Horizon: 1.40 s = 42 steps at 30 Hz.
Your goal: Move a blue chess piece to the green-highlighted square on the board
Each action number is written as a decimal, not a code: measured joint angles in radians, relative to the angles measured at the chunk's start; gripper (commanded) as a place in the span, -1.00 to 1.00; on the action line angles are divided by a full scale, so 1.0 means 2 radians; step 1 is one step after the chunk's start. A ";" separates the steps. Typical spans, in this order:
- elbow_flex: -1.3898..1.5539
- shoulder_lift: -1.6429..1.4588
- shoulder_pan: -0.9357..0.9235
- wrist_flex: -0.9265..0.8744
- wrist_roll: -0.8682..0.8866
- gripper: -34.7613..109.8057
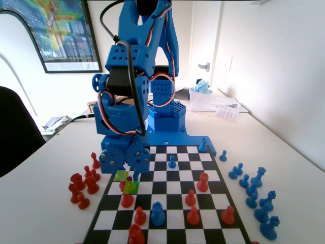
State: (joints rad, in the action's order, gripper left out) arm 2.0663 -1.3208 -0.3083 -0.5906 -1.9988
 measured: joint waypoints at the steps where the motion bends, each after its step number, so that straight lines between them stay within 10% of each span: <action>1: 0.003 0.000 0.000 0.005 0.000 -0.41; 27: 0.025 -0.001 0.001 0.040 -0.006 -0.51; 42: -0.114 -0.025 -0.020 -0.202 0.019 -0.51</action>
State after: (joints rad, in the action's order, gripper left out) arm 1.8377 -1.3698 -0.3482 -0.9940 -1.9604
